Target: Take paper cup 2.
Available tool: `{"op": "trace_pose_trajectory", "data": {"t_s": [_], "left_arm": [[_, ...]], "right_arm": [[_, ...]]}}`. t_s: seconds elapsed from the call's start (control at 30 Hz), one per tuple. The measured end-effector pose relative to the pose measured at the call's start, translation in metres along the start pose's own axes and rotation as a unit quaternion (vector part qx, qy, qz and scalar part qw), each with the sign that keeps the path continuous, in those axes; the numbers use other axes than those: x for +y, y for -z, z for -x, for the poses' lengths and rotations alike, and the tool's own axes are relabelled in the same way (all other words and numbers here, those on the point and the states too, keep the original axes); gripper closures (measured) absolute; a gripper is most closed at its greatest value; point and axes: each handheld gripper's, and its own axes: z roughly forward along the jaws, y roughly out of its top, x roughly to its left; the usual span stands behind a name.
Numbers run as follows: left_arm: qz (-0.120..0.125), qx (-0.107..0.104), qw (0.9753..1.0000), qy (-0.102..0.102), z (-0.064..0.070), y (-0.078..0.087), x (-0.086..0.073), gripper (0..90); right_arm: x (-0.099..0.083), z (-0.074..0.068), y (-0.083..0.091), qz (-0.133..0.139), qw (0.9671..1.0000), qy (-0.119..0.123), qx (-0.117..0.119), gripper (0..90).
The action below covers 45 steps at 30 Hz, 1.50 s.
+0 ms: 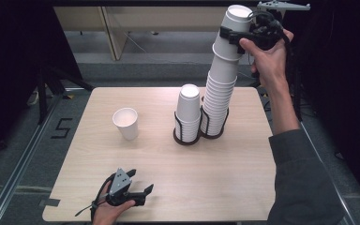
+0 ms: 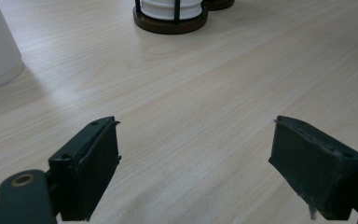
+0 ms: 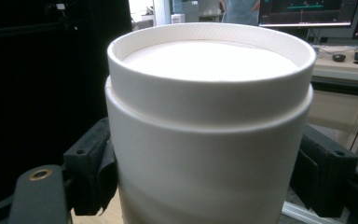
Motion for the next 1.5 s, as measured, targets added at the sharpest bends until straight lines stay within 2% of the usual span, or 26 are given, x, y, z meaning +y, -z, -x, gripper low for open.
{"op": "trace_pose_trajectory", "data": {"t_s": [0.1, 0.23, 0.4, 0.6, 0.8, 0.9, 1.03, 1.07, 1.13, 1.4, 1.43, 1.47, 1.5], "left_arm": [[-0.001, -0.001, 1.0, 0.0, 0.0, 0.0, 0.0, 14.6], [0.002, -0.004, 1.0, 0.001, 0.0, -0.001, 0.0, 14.6], [0.0, 0.0, 1.0, 0.001, 0.0, 0.0, 0.0, 14.6], [0.002, -0.002, 1.0, 0.002, 0.0, -0.001, -0.001, 14.6], [0.001, -0.001, 1.0, 0.002, 0.0, -0.002, -0.001, 14.6], [0.0, -0.002, 1.0, 0.001, 0.0, -0.001, -0.001, 14.6], [0.002, -0.001, 1.0, 0.005, 0.0, -0.002, -0.001, 14.6], [0.002, -0.001, 1.0, 0.005, 0.0, -0.002, -0.001, 14.6], [0.0, 0.001, 1.0, 0.001, -0.001, -0.002, -0.001, 14.6], [-0.002, 0.004, 1.0, 0.001, -0.001, -0.002, -0.001, 14.6], [-0.001, 0.003, 1.0, 0.002, -0.001, -0.002, -0.001, 14.6], [0.002, 0.002, 1.0, 0.003, -0.001, -0.002, -0.001, 14.6], [0.001, 0.003, 1.0, 0.003, -0.001, -0.002, -0.001, 14.6]], "right_arm": [[0.006, 0.0, 0.007, 0.014, 0.9999, -0.006, 0.002, 20.6], [0.015, 0.001, 0.017, 0.026, 0.9997, -0.002, -0.002, 20.6], [0.02, 0.006, 0.033, 0.031, 0.9994, 0.002, -0.011, 20.6], [0.013, 0.015, 0.054, 0.028, 0.9994, 0.009, -0.019, 20.6], [-0.003, 0.022, 0.078, 0.018, 0.9994, 0.016, -0.024, 20.6], [-0.016, 0.024, 0.088, 0.009, 0.9993, 0.024, -0.027, 20.6], [-0.037, 0.022, 0.099, 0.005, 0.9994, 0.02, -0.029, 20.6], [-0.043, 0.022, 0.101, 0.004, 0.9991, 0.029, -0.031, 20.5], [-0.055, 0.019, 0.105, 0.001, 0.9991, 0.031, -0.029, 20.6], [-0.109, 0.007, 0.113, -0.007, 0.9999, 0.013, 0.002, 20.5], [-0.116, 0.004, 0.112, -0.009, 0.9999, 0.007, 0.006, 20.6], [-0.124, 0.002, 0.112, -0.012, 0.9998, 0.016, 0.008, 20.5], [-0.133, -0.003, 0.111, -0.016, 0.9997, 0.009, 0.014, 20.5]]}}
